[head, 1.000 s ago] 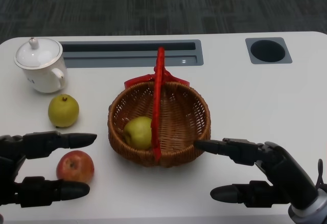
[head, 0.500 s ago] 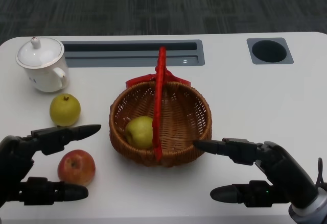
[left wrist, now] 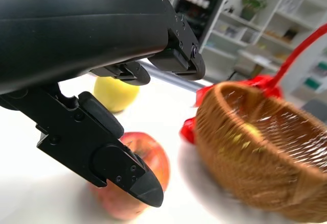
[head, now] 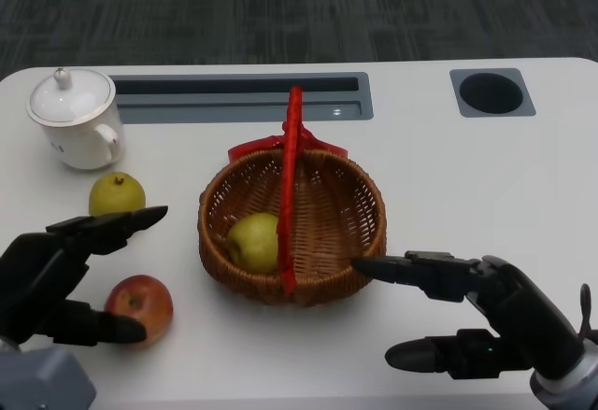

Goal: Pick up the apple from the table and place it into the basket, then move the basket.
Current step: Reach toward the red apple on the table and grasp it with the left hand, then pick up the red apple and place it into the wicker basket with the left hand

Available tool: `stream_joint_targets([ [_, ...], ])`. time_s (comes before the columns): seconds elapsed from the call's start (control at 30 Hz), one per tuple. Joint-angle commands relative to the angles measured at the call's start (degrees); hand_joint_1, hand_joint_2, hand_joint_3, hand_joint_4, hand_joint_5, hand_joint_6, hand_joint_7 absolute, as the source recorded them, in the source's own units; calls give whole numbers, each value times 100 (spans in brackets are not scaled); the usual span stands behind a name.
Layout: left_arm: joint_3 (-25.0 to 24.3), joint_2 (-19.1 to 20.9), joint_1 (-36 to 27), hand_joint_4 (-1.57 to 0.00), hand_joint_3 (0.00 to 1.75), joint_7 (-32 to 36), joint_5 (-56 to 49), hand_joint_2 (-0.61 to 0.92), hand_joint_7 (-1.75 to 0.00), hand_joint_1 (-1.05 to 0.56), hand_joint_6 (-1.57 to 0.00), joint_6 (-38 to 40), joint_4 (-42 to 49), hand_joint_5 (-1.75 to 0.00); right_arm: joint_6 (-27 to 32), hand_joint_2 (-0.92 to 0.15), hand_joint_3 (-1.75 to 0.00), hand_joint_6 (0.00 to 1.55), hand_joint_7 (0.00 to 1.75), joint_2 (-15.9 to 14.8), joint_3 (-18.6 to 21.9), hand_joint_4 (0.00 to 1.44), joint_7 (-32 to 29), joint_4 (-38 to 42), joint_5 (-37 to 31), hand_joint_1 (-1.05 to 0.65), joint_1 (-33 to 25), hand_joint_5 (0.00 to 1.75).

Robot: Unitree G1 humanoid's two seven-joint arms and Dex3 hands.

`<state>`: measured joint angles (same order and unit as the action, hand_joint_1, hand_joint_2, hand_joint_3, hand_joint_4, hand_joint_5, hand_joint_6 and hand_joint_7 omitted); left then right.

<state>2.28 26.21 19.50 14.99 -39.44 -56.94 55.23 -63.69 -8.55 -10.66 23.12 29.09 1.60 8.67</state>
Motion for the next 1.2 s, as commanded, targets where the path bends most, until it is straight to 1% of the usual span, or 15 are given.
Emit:
stream_joint_targets([
  [0.03, 403, 132, 254, -54, 0, 494, -190, 56, -3, -64, -51, 188, 555, -4, 29, -87, 0, 59, 0, -102, 5, 66, 20, -128, 107, -40, -43, 0],
  [0.17, 798, 95, 411, -52, 0, 593, -157, 56, -1, -59, -51, 372, 1014, -2, 40, -87, 0, 59, 0, -113, -15, 66, 38, -182, 148, -40, -79, 0],
  [0.4, 1288, -60, 524, -53, 1, 620, -46, 58, -1, -62, -52, 717, 1417, -1, 82, -88, 0, 59, 0, -121, -24, 66, 38, -233, 193, -40, -112, 0],
  [0.57, 1529, -138, 621, -55, 0, 605, 65, 59, -1, -55, -53, 1000, 1590, -1, 60, -88, 0, 59, 0, -129, -7, 66, 15, -267, 151, -40, -132, 0],
  [0.7, 1621, -167, 632, -58, 1, 589, 202, 60, -2, -47, -56, 1047, 1631, -2, 79, -88, 0, 59, 0, -128, -6, 67, 11, -314, 168, -41, -170, 0],
  [0.73, 1633, -177, 629, -61, 1, 663, 229, 61, -2, -45, -58, 1029, 1625, -3, 87, -88, 0, 59, 0, -125, -1, 67, 3, -321, 161, -41, -180, 0],
  [0.8, 1614, -212, 609, -74, 1, 853, 320, 63, -4, -35, -67, 943, 1602, -7, 93, -88, 0, 60, 0, -120, 8, 68, -12, -328, 149, -41, -197, 1],
  [0.9, 1546, -273, 558, -103, 2, 1161, 456, 69, -8, -15, -91, 829, 1538, -11, 67, -89, 0, 60, 0, -105, 10, 68, -25, -320, 145, -41, -207, 1],
  [0.93, 1546, -282, 543, -112, 2, 1266, 461, 72, -9, -8, -99, 831, 1501, -12, 54, -89, 0, 60, 0, -98, 9, 69, -29, -315, 145, -41, -208, 1],
  [0.97, 1552, -288, 530, -117, 2, 1366, 457, 74, -8, -3, -105, 841, 1461, -11, 42, -89, 0, 60, 0, -93, 10, 69, -34, -310, 145, -41, -208, 1],
  [1.07, 1575, -293, 495, -123, 1, 1659, 436, 76, -6, 9, -112, 828, 1333, -8, 39, -90, -1, 60, 0, -90, 24, 69, -54, -302, 117, -41, -208, 1],
  [1.2, 1578, -269, 417, -126, 0, 2166, 362, 75, -5, 9, -115, 746, 1066, -7, 16, -92, -1, 61, 0, -100, 55, 70, -86, -274, 62, -42, -192, 1],
])
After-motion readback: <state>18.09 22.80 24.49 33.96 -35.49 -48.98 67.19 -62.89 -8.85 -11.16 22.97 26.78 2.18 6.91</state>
